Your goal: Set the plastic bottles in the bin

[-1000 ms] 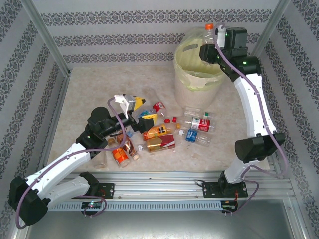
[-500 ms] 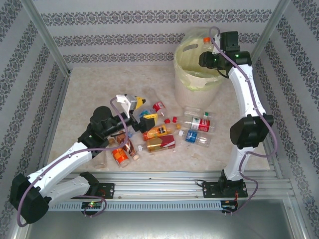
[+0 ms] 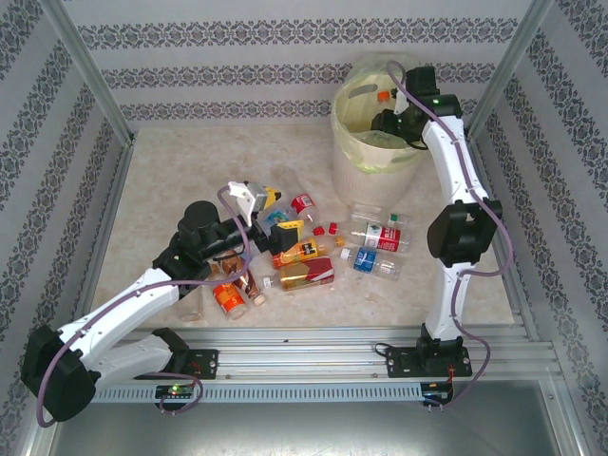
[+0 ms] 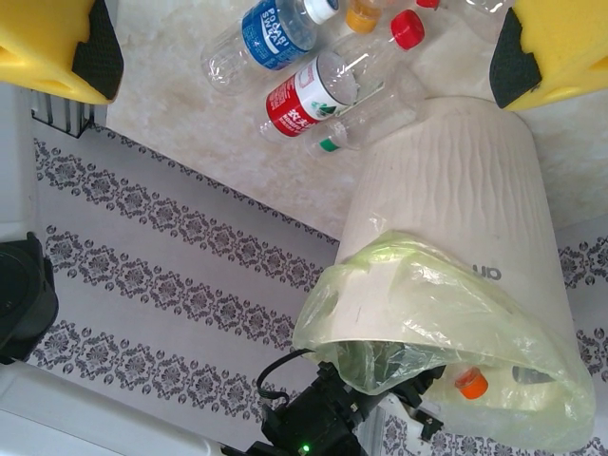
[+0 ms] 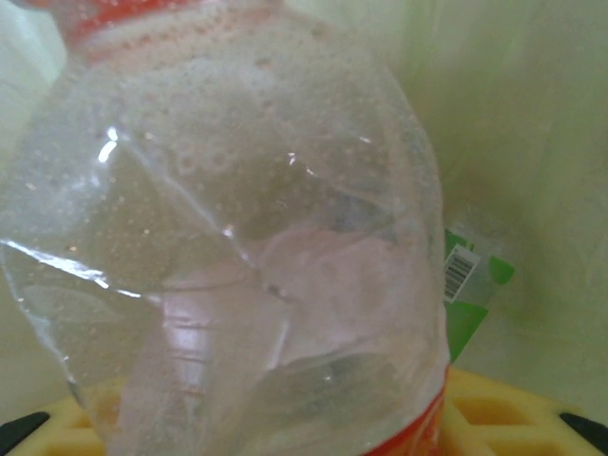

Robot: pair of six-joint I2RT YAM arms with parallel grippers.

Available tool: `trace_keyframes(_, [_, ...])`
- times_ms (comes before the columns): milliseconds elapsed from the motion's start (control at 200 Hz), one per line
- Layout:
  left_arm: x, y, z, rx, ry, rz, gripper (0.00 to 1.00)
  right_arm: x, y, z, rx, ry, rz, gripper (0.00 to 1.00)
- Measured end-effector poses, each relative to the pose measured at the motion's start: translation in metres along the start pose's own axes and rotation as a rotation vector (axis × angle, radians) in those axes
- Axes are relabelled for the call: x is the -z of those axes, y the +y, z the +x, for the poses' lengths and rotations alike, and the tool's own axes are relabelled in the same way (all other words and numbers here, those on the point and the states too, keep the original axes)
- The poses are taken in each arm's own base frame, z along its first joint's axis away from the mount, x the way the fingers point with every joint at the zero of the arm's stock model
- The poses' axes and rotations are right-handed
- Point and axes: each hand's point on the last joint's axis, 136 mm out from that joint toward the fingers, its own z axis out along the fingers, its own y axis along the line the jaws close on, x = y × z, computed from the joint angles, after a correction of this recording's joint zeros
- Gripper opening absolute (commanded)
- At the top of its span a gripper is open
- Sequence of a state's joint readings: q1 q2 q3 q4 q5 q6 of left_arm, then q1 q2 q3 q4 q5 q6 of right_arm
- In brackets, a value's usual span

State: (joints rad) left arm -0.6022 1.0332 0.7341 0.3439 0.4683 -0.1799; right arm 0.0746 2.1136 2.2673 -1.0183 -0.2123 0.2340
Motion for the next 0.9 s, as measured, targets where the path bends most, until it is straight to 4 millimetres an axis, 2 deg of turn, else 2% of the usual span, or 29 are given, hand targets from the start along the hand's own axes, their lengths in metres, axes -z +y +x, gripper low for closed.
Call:
trace_keyframes(260, [-0.001, 0.0, 0.001, -0.01, 0.004, 0.002, 1.0, -0.001, 0.0, 0.003, -0.006, 0.011, 0.0, 0.68])
trace_keyframes(595, [-0.001, 0.001, 0.005, -0.011, 0.02, 0.0, 1.0, 0.004, 0.004, 0.001, -0.007, 0.007, -0.017, 0.8])
trace_keyframes(734, [-0.001, 0.001, 0.005, -0.014, 0.021, -0.001, 1.0, 0.024, 0.011, -0.005, -0.002, -0.03, -0.034, 0.81])
trace_keyframes(899, [-0.001, 0.001, 0.005, -0.014, 0.022, -0.001, 1.0, 0.073, 0.027, -0.015, 0.021, -0.118, -0.071, 0.81])
